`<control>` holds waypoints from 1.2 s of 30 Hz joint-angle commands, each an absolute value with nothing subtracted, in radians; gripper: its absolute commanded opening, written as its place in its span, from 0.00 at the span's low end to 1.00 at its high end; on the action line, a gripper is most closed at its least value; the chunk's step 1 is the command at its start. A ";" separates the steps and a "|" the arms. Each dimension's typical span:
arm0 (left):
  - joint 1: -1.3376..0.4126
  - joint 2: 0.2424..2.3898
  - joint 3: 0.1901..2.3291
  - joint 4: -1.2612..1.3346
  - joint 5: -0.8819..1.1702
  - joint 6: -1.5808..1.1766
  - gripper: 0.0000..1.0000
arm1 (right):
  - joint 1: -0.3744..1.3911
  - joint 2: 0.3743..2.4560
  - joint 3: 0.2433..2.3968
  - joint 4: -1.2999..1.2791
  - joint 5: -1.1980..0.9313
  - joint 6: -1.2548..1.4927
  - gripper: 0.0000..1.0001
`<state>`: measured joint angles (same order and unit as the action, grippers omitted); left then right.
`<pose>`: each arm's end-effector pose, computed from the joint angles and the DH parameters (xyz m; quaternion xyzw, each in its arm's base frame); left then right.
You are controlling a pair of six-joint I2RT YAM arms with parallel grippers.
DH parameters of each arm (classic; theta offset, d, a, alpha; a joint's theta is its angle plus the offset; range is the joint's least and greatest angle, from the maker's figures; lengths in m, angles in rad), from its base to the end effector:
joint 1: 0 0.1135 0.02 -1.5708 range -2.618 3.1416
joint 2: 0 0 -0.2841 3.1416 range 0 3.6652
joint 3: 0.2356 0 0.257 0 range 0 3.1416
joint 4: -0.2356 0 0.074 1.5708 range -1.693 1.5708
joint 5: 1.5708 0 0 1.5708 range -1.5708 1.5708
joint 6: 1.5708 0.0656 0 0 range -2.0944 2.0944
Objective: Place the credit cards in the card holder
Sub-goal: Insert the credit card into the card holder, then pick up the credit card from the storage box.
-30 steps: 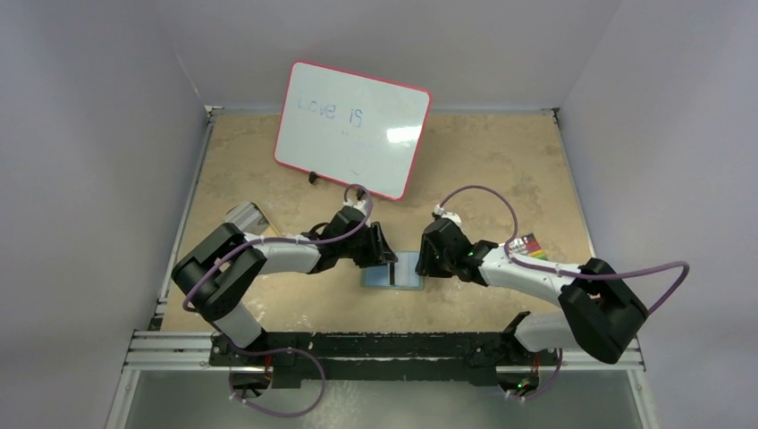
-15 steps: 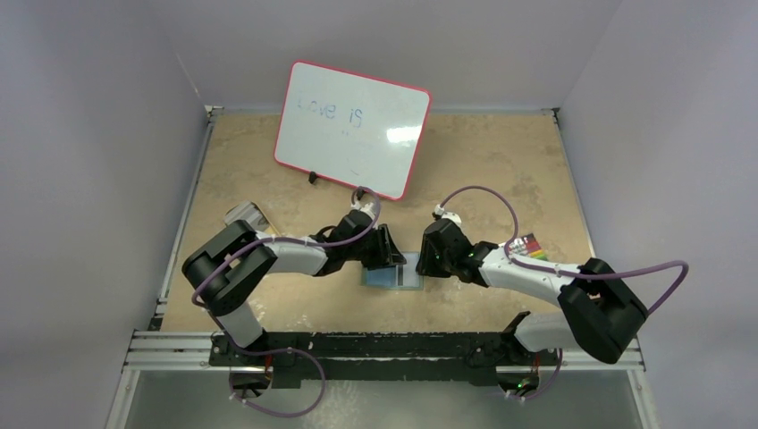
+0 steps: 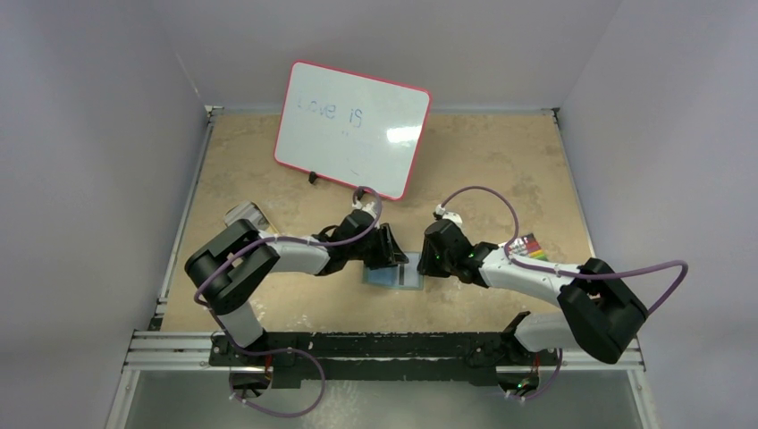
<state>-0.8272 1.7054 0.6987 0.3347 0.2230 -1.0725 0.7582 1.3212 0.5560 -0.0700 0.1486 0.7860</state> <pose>0.2265 -0.2677 0.1300 -0.0615 0.8943 -0.4094 0.1697 0.1989 0.1750 0.1560 0.0396 0.9301 0.2005 0.3052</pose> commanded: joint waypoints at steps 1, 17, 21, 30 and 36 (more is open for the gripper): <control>-0.843 1.677 0.762 0.362 0.219 -1.046 0.38 | 0.761 1.320 0.564 -0.094 0.211 0.802 0.31; -0.785 1.449 0.958 -0.249 -0.103 -0.609 0.63 | 0.758 1.261 0.586 -0.158 0.292 0.816 0.31; -0.782 1.395 1.048 -0.472 -0.338 -0.442 0.66 | 0.759 1.200 0.606 -0.189 0.283 0.805 0.42; -0.684 1.297 1.053 -0.610 -0.492 -0.121 0.64 | 0.758 1.059 0.643 -0.172 0.245 0.733 0.62; -0.558 1.312 1.041 -0.698 -0.525 -0.016 0.62 | 0.758 1.005 0.664 -0.164 0.198 0.682 0.61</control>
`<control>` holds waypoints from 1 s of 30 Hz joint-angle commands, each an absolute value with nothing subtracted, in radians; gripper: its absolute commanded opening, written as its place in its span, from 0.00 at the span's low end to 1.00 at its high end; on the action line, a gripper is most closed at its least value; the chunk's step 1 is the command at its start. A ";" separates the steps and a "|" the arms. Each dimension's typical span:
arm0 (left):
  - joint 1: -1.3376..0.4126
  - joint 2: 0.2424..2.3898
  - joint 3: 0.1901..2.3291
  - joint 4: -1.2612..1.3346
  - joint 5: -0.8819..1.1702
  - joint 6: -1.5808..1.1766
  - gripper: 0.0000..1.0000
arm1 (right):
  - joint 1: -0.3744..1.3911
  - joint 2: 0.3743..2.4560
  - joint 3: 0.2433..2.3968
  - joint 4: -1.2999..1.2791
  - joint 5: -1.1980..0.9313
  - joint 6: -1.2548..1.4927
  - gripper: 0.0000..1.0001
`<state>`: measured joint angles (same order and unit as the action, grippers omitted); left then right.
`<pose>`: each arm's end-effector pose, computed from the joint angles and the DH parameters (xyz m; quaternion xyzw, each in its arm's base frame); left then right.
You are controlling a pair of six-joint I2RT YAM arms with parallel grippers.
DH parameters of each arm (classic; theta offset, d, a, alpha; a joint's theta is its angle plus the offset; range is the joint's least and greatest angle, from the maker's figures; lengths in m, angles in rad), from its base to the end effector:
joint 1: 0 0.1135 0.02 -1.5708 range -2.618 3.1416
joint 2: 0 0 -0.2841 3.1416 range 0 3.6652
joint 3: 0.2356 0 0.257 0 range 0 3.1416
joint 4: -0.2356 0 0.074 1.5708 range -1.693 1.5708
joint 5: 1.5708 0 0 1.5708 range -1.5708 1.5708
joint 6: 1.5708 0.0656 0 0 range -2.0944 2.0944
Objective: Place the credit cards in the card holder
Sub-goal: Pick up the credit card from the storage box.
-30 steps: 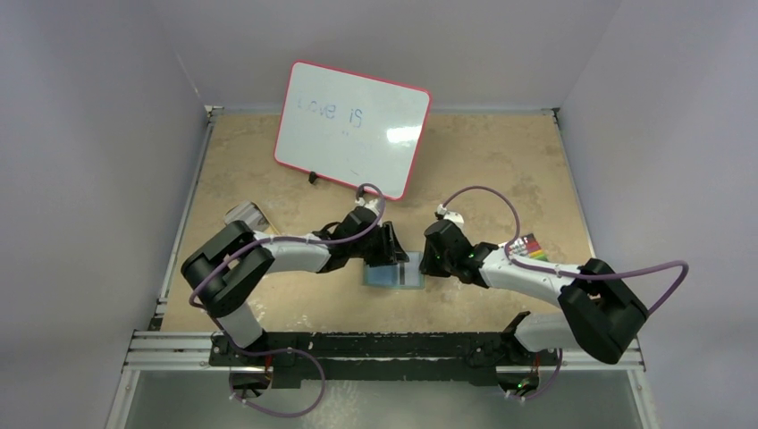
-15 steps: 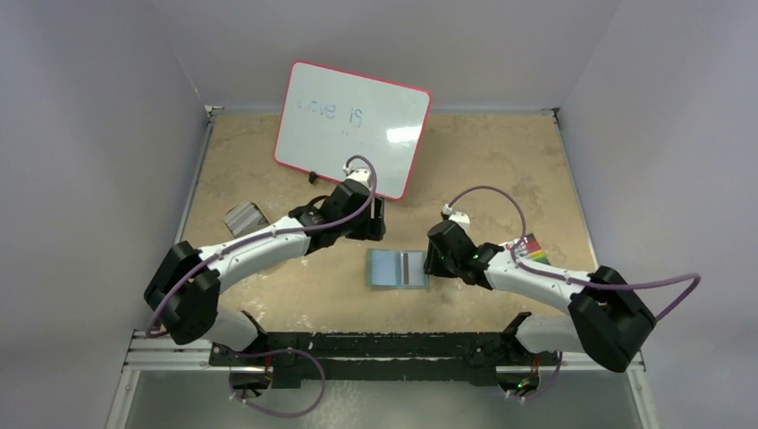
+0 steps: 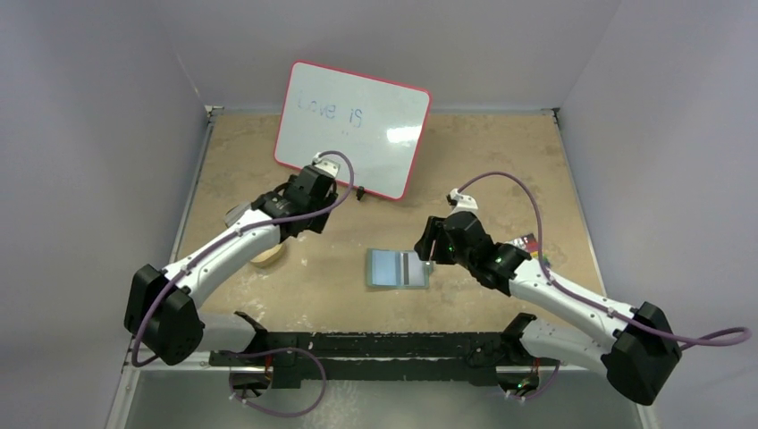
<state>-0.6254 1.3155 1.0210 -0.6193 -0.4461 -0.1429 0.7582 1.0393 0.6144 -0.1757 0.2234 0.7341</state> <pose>0.2486 -0.1446 0.2678 0.1512 0.9134 0.0762 0.3702 0.1859 0.1560 0.2321 0.0414 0.8797 0.2421 0.4072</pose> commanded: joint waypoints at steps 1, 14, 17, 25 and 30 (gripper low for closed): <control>-0.530 1.307 1.036 -0.698 -0.520 -0.004 0.62 | 0.758 0.995 0.664 -0.164 0.191 0.680 0.61; -0.189 1.398 0.915 -0.479 -0.453 0.162 0.63 | 0.758 0.896 0.713 -0.163 0.156 0.608 0.60; -0.166 1.420 0.917 -0.453 -0.457 0.177 0.63 | 0.759 0.894 0.719 -0.164 0.164 0.586 0.60; -0.138 1.502 0.916 -0.432 -0.518 0.209 0.63 | 0.758 0.890 0.693 -0.087 0.161 0.588 0.60; -0.138 1.528 0.906 -0.418 -0.581 0.228 0.62 | 0.758 0.880 0.699 -0.109 0.155 0.585 0.60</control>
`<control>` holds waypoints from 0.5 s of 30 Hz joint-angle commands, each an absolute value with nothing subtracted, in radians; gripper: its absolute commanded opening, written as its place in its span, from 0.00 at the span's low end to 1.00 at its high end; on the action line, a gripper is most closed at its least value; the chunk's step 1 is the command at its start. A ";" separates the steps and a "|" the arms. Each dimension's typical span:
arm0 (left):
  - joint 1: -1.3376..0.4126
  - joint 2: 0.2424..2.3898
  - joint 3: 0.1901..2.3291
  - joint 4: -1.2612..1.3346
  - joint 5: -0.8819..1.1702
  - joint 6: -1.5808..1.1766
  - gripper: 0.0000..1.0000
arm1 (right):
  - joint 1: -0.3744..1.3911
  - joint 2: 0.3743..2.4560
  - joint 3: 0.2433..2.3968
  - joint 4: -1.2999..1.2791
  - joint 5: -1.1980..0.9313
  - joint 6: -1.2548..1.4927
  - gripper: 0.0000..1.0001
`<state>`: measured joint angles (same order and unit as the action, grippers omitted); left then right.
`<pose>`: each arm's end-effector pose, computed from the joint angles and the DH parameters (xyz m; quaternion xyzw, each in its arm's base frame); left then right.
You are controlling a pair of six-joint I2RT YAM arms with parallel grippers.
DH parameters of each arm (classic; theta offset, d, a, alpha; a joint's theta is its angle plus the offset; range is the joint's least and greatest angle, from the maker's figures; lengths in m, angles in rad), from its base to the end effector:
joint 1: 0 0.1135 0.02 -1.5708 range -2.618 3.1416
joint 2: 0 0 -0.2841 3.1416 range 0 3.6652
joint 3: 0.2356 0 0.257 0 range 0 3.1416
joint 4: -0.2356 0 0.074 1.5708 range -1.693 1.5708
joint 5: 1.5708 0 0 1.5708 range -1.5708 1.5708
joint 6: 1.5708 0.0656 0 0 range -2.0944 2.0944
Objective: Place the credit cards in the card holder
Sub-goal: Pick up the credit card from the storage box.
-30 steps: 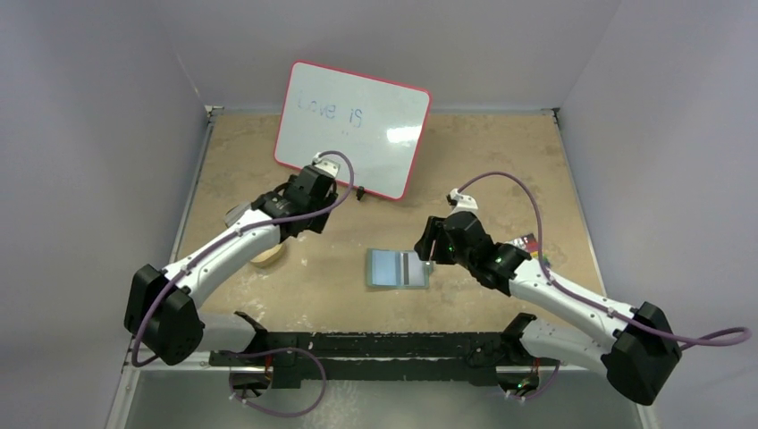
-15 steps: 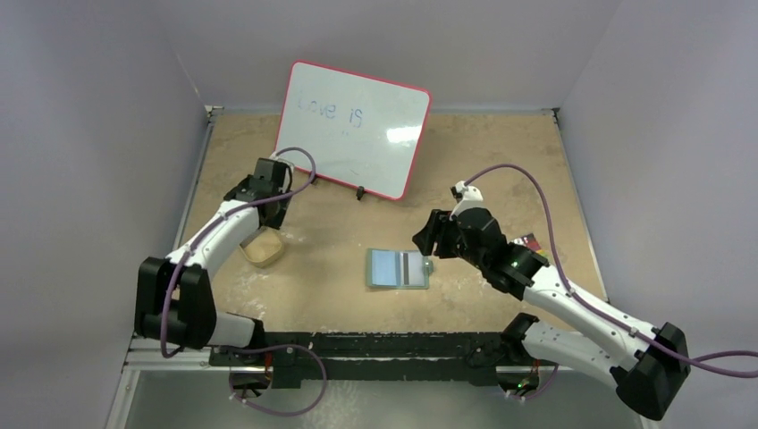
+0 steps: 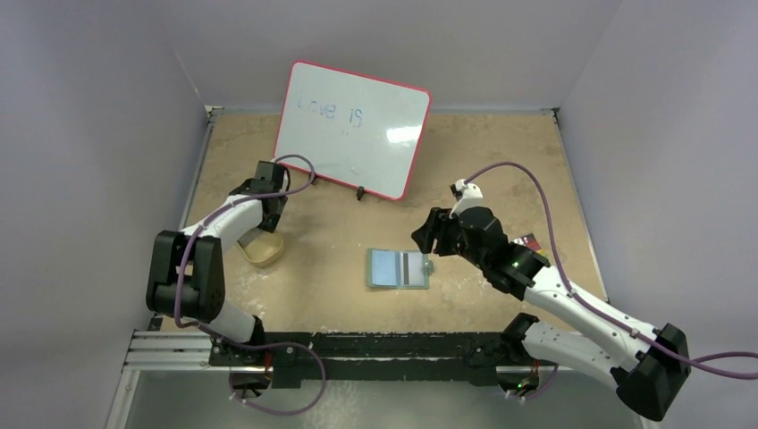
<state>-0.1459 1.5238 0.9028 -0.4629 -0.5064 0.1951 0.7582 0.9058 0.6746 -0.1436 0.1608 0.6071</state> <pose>0.3076 -0.0130 0.1846 0.0999 0.9362 0.2488 0.2273 0.1748 0.1511 0.2874 -0.0171 0.8249 0.3025 0.4773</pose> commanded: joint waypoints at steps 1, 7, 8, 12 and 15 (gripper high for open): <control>-0.138 1.531 0.905 -0.413 -0.596 0.233 0.62 | 0.759 0.873 0.703 -0.117 0.158 0.588 0.60; -0.138 1.565 0.916 -0.371 -0.638 0.268 0.52 | 0.758 0.794 0.683 -0.116 0.187 0.607 0.60; -0.138 1.568 0.918 -0.374 -0.635 0.270 0.50 | 0.758 0.784 0.678 -0.116 0.190 0.610 0.60; -0.139 1.580 0.933 -0.384 -0.621 0.275 0.44 | 0.759 0.757 0.660 -0.112 0.193 0.620 0.60; -0.141 1.582 0.955 -0.406 -0.591 0.271 0.37 | 0.758 0.761 0.655 -0.108 0.193 0.617 0.60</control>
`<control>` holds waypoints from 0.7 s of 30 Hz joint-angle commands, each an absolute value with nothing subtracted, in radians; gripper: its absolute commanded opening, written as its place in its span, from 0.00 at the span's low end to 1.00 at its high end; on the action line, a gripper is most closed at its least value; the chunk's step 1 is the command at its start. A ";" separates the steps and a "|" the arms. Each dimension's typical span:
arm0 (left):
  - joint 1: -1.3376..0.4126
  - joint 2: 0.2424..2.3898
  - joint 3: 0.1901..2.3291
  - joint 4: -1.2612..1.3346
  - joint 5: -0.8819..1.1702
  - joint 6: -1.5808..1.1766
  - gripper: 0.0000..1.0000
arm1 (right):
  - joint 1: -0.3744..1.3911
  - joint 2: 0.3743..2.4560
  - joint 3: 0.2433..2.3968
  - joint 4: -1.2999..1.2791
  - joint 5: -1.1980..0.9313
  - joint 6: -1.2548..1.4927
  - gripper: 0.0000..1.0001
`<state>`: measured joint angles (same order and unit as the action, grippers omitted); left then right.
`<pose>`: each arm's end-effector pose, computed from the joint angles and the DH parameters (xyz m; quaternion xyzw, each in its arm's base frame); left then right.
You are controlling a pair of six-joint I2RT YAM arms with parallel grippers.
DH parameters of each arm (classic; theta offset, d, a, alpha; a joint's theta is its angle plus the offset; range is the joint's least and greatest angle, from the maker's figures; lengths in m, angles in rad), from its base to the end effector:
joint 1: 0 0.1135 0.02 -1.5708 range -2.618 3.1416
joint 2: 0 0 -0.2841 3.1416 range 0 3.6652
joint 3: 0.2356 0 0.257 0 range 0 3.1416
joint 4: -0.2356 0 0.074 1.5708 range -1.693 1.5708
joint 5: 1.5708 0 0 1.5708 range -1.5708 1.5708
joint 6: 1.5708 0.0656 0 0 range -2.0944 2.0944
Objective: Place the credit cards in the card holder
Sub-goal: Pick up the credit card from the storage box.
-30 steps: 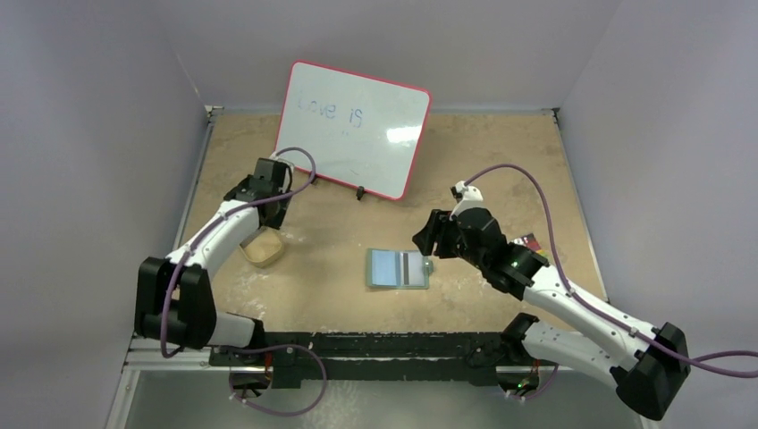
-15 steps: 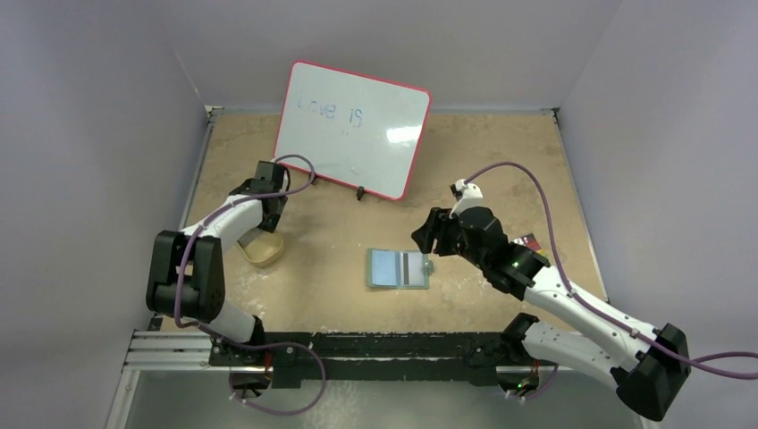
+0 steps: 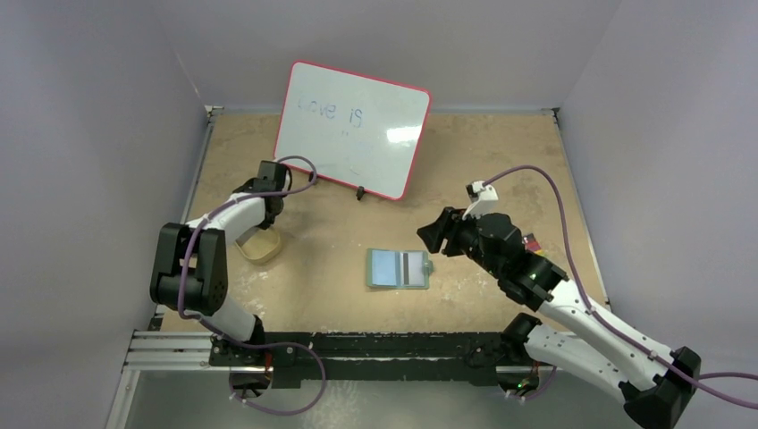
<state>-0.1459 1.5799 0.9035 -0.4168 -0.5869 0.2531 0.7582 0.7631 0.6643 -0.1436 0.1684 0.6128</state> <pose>0.3161 -0.0097 0.1737 0.1173 0.9252 0.2928 0.2110 0.1556 0.1322 0.3116 -0.0053 0.7863 0.3376 0.5174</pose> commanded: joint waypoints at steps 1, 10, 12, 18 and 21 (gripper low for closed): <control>-0.142 1.582 0.957 -0.412 -0.588 0.270 0.36 | 0.759 0.764 0.658 -0.112 0.193 0.615 0.60; -0.153 1.547 0.971 -0.421 -0.606 0.276 0.33 | 0.757 0.780 0.664 -0.116 0.191 0.615 0.60; -0.153 1.549 0.976 -0.426 -0.609 0.279 0.33 | 0.757 0.774 0.663 -0.122 0.194 0.617 0.60; -0.155 1.553 0.986 -0.451 -0.597 0.275 0.27 | 0.758 0.760 0.654 -0.122 0.196 0.623 0.60; -0.163 1.546 0.999 -0.480 -0.600 0.273 0.24 | 0.759 0.768 0.657 -0.119 0.194 0.621 0.60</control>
<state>-0.1539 1.5837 0.9421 -0.4637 -0.5800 0.2554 0.7582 0.7757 0.6533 -0.1452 0.1715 0.6170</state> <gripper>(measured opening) 0.262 0.602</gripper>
